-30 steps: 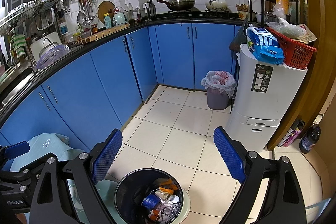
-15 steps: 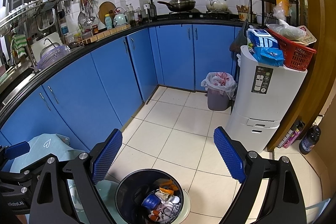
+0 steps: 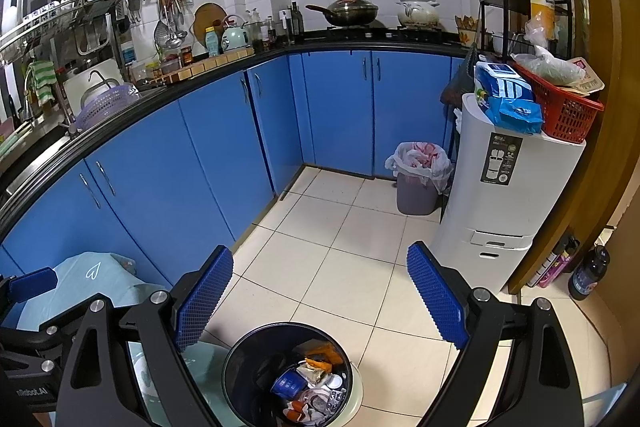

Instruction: Collect trash

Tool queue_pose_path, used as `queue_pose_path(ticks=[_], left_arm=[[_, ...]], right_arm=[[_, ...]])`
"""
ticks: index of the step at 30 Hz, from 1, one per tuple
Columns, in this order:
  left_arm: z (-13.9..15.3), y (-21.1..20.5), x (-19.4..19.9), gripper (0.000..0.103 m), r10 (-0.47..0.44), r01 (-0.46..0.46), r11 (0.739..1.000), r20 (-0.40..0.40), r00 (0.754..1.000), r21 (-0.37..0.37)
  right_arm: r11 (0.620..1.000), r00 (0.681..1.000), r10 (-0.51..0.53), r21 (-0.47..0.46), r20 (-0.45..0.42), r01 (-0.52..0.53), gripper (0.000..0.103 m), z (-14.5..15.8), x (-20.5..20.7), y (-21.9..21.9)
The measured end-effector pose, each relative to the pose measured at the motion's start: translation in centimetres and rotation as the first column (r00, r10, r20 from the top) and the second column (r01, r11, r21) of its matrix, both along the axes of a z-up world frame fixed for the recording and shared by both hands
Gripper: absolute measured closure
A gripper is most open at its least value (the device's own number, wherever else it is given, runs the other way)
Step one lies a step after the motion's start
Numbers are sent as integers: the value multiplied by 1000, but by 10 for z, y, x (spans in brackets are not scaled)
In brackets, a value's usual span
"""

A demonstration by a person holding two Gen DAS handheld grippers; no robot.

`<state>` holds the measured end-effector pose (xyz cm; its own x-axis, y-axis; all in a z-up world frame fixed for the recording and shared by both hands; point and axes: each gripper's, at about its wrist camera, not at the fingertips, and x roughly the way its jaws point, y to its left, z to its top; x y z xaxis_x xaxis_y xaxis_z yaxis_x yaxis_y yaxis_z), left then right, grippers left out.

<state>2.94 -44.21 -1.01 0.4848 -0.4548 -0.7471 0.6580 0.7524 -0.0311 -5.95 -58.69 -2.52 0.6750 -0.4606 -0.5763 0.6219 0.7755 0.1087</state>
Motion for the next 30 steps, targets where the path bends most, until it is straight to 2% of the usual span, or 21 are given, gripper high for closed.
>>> queue_pose_path(ticks=[30], left_arm=[[4, 10, 2, 3, 7, -7, 1000, -1, 1000, -14]], right_arm=[[1000, 1000, 12, -19, -5, -12, 16, 5, 0, 9]])
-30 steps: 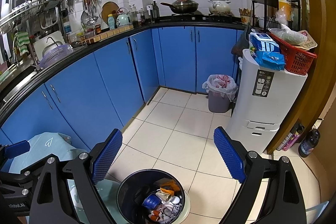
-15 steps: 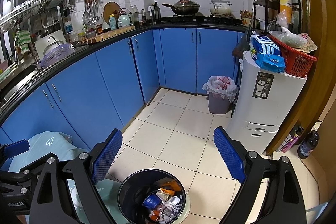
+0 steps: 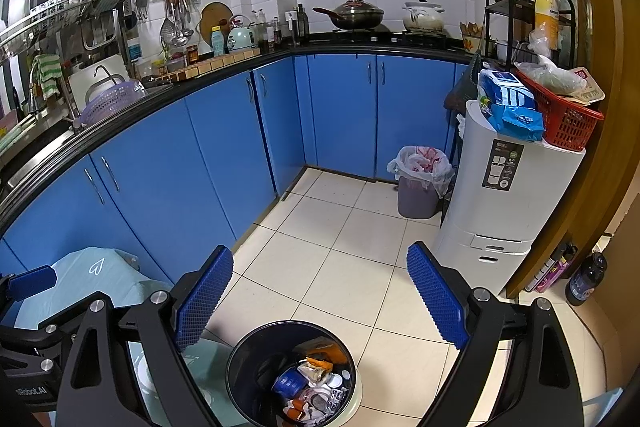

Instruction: Collect trash

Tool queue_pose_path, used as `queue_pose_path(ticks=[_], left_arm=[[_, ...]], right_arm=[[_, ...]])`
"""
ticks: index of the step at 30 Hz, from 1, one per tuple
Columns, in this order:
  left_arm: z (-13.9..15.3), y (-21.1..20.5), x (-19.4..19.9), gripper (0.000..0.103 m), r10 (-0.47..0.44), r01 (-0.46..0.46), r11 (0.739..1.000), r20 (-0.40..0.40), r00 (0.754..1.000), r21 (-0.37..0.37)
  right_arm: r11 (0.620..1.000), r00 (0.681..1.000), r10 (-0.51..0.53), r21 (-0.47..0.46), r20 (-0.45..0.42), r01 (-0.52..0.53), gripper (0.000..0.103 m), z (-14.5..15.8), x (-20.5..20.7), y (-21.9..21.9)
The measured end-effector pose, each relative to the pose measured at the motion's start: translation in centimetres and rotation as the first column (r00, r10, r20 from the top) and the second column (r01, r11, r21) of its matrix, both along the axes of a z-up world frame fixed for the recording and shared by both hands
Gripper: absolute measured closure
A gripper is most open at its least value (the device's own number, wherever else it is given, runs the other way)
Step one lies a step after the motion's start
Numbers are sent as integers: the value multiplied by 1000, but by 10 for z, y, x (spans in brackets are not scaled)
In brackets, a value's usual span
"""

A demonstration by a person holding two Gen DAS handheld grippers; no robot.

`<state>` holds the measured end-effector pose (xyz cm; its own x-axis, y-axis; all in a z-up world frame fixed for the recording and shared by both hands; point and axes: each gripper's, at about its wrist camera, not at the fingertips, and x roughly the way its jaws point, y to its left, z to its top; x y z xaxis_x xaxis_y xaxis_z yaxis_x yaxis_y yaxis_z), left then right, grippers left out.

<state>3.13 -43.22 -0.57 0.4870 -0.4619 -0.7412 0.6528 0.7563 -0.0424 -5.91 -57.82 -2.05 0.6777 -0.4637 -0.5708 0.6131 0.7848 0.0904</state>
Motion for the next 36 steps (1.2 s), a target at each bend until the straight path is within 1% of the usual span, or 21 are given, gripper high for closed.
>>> queue_pose_path(ticks=[20, 36], left_arm=[[0, 6, 6, 3, 34, -34, 999, -16, 999, -6], [-1, 10, 4, 3, 27, -27, 1000, -5, 1000, -12]], right_arm=[[1000, 1000, 0, -3, -1, 0, 16, 0, 1, 3], [1000, 1000, 3, -10, -2, -3, 16, 2, 2, 7]])
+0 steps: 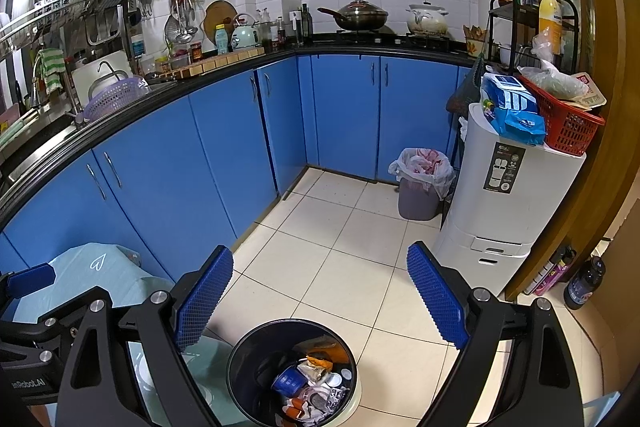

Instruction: Collect trash

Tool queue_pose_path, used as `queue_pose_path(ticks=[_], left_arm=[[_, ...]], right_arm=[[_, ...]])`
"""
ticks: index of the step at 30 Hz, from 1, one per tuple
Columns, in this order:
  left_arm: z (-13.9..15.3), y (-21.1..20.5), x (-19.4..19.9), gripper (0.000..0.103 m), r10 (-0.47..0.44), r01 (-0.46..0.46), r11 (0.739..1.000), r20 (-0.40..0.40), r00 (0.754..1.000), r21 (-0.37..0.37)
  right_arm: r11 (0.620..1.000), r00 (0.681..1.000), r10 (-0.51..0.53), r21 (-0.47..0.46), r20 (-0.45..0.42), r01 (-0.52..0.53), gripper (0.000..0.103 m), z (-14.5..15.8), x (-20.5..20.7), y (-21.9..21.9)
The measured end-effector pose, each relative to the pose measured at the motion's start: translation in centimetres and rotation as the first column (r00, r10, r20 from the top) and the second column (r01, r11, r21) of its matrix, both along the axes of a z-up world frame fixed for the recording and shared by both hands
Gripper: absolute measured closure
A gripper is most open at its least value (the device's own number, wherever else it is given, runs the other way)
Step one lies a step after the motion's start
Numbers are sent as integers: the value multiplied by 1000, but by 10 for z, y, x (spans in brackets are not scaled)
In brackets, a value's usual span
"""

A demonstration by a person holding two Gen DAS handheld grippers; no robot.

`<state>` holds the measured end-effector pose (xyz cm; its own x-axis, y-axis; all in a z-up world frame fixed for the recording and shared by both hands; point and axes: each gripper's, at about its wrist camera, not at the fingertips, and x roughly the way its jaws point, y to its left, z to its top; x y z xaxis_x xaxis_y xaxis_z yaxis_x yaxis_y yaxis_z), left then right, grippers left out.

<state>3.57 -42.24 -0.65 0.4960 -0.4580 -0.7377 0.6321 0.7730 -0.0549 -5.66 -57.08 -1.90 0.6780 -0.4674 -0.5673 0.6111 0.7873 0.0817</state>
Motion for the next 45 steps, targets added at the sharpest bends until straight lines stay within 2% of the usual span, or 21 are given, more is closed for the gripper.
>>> queue_pose_path(ticks=[33, 45], left_arm=[[-3, 2, 0, 3, 5, -4, 1000, -9, 1000, 6], [-2, 5, -2, 3, 21, -21, 999, 8, 1000, -25]], right_arm=[[1000, 1000, 1, 0, -2, -1, 16, -1, 2, 3], [1000, 1000, 1, -1, -2, -1, 16, -1, 2, 3]])
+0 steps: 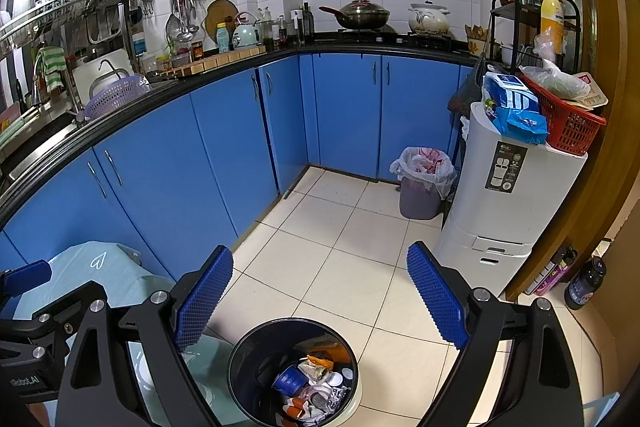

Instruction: Collect trash

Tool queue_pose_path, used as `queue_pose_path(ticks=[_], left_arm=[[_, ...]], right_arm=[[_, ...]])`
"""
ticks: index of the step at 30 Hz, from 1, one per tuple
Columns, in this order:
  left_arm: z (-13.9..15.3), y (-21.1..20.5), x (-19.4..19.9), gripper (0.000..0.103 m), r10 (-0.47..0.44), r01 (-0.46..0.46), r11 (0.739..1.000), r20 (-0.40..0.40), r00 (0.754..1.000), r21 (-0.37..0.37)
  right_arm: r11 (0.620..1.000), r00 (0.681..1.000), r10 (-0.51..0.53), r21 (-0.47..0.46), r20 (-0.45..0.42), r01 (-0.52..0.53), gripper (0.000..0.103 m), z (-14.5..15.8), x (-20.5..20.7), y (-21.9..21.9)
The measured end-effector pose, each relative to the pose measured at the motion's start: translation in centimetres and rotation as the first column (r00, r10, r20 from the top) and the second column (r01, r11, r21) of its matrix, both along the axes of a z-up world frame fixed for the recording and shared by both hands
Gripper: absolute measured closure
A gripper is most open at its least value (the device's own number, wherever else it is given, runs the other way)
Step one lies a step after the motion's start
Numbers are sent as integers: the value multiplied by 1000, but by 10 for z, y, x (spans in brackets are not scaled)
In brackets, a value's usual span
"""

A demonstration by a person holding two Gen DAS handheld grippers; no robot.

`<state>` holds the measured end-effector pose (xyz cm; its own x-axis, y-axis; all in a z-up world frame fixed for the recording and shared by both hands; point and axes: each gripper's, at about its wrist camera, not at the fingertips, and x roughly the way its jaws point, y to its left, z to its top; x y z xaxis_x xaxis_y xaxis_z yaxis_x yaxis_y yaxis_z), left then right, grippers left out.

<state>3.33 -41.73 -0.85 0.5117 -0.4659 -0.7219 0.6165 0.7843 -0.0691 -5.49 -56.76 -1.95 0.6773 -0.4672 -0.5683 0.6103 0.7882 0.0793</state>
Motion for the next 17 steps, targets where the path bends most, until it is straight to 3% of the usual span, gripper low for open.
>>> queue_pose_path(ticks=[17], left_arm=[[-1, 3, -2, 3, 34, -34, 999, 8, 999, 22]], right_arm=[[1000, 1000, 4, -1, -4, -4, 16, -1, 1, 5]])
